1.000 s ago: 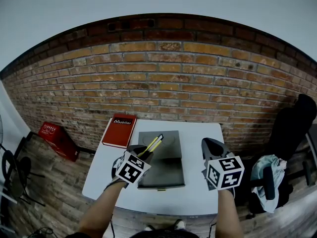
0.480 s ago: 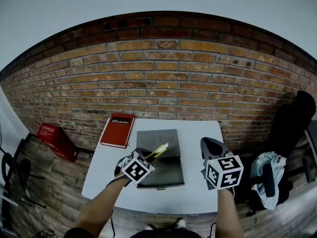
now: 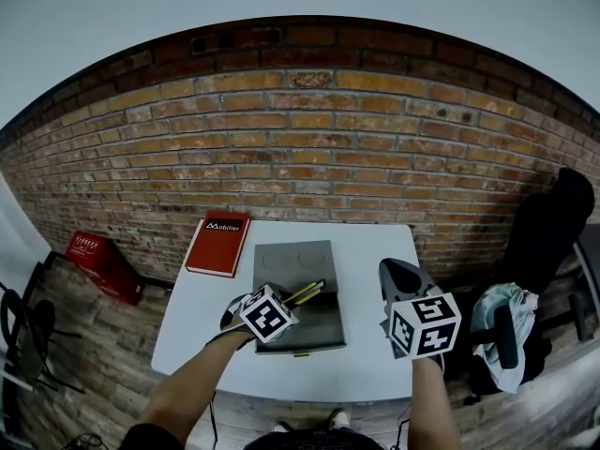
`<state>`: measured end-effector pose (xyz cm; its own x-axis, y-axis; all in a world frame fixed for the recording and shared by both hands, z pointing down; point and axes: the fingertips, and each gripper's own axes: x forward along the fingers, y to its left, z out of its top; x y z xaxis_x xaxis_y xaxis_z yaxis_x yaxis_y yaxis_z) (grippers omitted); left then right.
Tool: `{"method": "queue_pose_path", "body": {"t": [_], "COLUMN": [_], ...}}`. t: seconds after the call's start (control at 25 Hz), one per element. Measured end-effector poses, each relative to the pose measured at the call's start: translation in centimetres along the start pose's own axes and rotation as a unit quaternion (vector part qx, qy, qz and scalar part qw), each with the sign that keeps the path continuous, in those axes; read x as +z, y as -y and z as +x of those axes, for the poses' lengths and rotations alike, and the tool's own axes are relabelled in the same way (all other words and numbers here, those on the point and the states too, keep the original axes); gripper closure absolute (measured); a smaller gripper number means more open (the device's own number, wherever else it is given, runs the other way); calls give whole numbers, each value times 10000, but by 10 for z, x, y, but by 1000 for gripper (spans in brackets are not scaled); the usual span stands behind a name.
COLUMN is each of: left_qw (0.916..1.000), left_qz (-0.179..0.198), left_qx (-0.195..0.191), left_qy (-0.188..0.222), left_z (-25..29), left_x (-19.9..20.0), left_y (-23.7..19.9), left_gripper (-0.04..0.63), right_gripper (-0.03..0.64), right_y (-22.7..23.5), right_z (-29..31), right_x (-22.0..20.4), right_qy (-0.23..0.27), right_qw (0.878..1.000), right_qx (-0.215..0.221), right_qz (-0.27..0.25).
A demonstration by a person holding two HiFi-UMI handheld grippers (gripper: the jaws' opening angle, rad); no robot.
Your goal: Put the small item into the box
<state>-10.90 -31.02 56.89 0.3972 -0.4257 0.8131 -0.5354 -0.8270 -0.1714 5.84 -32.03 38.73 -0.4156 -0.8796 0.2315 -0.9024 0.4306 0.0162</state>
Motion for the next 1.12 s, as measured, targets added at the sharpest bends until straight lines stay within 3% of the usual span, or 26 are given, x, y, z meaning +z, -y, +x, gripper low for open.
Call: {"method": "queue_pose_path", "body": {"t": [0.36,0.84,1.12], "left_qw": [9983,9933,9917], "left_qz": [230,149,88], "left_qx": [-299,-661,-836], "left_qy": [-454,-941,-975], "left_z": [25,51,68], "left_x": [-14,-38,-45], "left_y": [13,25,28], "left_gripper": [465,465,465], "right_gripper": [597,597,597], "right_y": [0,-4,-4], "right_z": [-3,-2,0], "right_x": [-2,-6,-9], "right_qy": [-48,-82,-131], "right_qw": [10000,9999,9998], "right_qx": [-42,-30,-39], "right_qz": [-44,-103,-136]}}
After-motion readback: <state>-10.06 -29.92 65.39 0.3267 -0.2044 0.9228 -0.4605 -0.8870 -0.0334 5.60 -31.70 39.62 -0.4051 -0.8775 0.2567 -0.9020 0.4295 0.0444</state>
